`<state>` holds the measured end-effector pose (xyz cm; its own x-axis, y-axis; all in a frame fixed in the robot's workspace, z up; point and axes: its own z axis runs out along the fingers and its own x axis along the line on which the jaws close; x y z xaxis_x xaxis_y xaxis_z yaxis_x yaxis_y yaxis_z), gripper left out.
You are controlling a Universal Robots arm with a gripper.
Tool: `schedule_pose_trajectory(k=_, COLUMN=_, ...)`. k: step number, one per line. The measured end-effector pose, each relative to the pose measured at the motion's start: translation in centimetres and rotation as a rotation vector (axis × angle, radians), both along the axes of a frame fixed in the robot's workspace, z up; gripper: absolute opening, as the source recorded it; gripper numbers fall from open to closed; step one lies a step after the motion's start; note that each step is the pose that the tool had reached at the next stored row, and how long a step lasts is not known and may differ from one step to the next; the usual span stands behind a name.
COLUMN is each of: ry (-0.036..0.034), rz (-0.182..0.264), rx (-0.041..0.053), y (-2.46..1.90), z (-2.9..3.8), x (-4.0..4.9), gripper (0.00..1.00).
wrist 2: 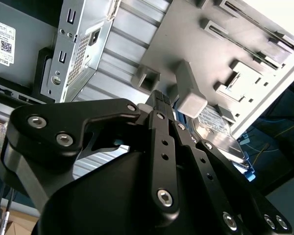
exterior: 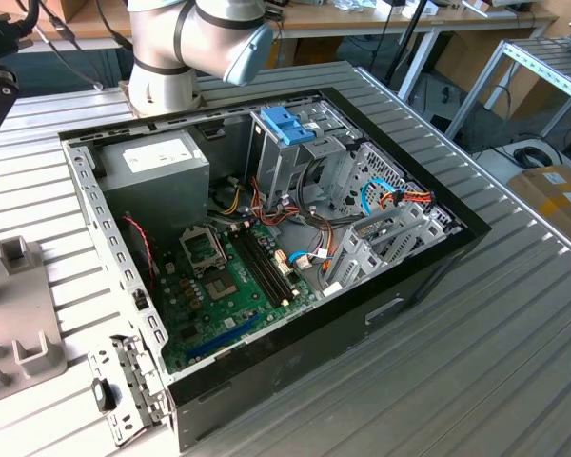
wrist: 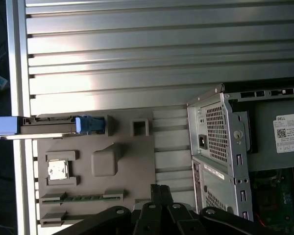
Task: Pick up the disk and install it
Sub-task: 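Reach for the disk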
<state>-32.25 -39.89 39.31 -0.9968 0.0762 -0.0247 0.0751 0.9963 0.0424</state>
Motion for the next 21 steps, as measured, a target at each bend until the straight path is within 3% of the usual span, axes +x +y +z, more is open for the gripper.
schedule_pose_trajectory(k=21, ry=0.0, rz=0.0, rx=0.0, y=0.0, z=0.0, x=-0.51, gripper=0.11)
